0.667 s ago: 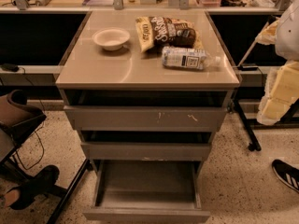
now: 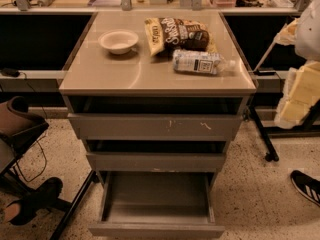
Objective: Place blue plastic bottle into bottom drawer
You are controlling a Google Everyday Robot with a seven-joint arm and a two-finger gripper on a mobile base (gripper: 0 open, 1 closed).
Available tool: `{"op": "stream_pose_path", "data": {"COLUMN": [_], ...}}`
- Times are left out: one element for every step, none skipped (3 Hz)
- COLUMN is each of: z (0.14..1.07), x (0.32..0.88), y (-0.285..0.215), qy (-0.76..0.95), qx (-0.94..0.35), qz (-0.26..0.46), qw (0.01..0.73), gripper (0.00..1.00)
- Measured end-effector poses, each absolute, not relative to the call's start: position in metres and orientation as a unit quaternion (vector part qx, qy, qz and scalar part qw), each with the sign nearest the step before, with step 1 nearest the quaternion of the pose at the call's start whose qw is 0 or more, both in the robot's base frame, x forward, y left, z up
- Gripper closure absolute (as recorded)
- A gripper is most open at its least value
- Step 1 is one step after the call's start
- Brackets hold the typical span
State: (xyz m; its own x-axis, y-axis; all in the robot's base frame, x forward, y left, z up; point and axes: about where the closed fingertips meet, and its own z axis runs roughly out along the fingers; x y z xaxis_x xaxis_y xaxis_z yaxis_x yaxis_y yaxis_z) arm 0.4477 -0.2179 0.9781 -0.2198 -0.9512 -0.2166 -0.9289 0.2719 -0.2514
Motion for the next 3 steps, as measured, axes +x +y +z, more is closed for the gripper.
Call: {"op": "stream_pose_path", "data": {"z": [0.988, 0.988, 1.000], "x": [0.499, 0.499, 0.523], "y": [-0.223, -0.223, -0.216], "qy": [0.775, 0.775, 0.756], "qx": [-0.600, -0.600, -0.613], "qz": [-0.032, -0.032, -0.014], "qw": [0.193, 0.193, 0.227], "gripper": [0.00, 0.00, 0.00]}}
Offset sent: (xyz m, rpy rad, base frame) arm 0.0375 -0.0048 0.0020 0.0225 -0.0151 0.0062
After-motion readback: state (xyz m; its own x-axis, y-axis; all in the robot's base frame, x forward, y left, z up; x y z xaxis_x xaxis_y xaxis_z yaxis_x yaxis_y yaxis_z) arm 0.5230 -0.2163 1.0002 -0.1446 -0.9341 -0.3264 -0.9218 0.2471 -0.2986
